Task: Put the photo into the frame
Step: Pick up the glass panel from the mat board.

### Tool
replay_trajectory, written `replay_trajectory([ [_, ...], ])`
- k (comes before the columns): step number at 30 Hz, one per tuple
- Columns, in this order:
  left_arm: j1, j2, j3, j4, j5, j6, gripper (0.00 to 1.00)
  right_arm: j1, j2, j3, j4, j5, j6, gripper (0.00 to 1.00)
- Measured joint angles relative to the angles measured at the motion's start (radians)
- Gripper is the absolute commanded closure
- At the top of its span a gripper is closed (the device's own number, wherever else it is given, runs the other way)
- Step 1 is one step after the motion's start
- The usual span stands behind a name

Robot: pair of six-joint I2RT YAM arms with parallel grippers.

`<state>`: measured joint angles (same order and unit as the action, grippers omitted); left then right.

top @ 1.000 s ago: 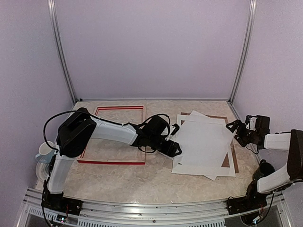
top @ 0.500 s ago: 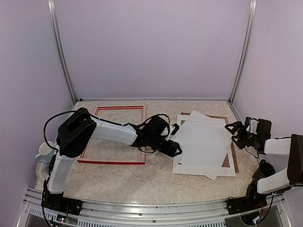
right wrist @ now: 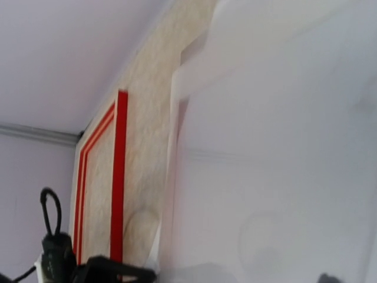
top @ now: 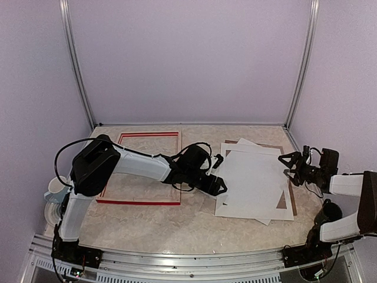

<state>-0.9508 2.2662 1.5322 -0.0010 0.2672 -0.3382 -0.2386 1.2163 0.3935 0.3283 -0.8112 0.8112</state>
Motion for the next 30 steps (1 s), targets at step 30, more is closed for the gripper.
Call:
replay_trajectory([
  [30,0.000,0.006,0.000,0.018,0.016,-0.017,0.23,0.003,0.046,-0.004,-0.186,-0.119,-0.106,0.45],
])
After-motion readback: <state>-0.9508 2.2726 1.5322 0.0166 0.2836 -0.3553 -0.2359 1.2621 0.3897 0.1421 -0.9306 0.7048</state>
